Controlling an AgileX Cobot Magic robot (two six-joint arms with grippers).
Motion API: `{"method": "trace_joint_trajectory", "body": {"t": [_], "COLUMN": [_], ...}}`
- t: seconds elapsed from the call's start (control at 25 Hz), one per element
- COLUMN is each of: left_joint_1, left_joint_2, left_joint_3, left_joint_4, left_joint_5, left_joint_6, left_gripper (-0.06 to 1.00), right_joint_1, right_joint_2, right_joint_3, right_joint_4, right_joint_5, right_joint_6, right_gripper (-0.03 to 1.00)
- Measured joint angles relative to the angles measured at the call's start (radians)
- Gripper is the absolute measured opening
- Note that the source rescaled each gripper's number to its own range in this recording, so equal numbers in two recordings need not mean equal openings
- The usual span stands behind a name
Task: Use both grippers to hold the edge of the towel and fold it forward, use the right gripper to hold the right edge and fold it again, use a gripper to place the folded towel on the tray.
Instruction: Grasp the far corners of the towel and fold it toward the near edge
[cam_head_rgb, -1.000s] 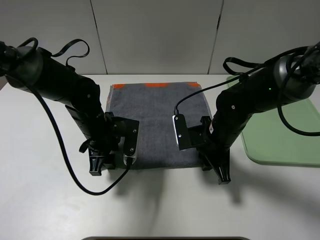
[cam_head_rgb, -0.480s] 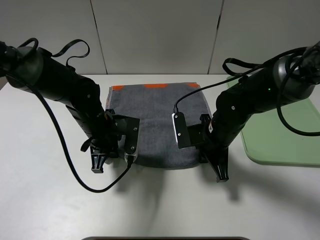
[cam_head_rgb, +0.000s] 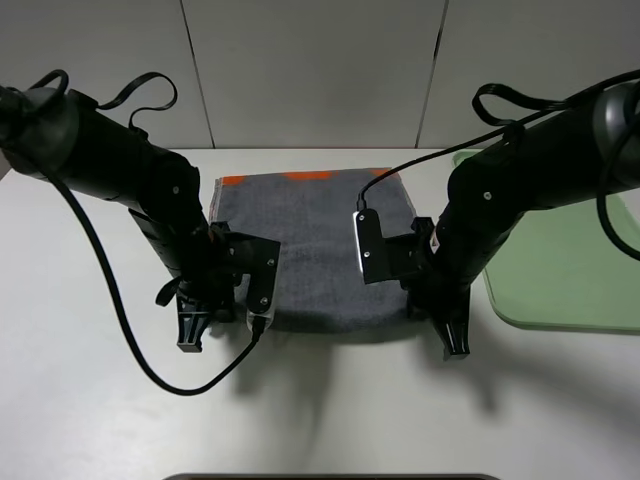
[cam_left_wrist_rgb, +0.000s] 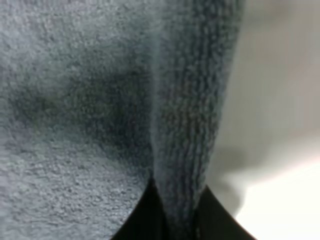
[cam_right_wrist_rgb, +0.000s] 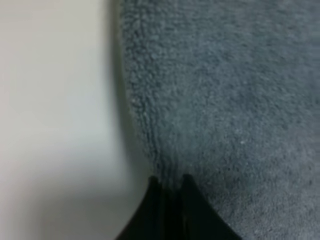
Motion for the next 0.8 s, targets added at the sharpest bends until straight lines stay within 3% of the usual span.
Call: {"method": "trace_joint_trajectory", "body": {"t": [0.32, 0.8], "left_joint_1": [-0.068, -0.08], "left_joint_2": [-0.061, -0.13], "left_joint_3": [0.0, 0.0], "left_joint_4": [0.002, -0.004], "left_joint_5": [0.062, 0.257], "left_joint_6": [-0.016, -0.072], "left_gripper": [0.01, 0.01], "right_joint_1": [0.0, 0.0], "right_joint_2": [-0.076, -0.16], "right_joint_3": [0.0, 0.001], "right_joint_4": [0.009, 0.067], "right_joint_5": [0.091, 0.218], "right_joint_6": [0.032, 0.088], "right_gripper": [0.0, 0.0]}}
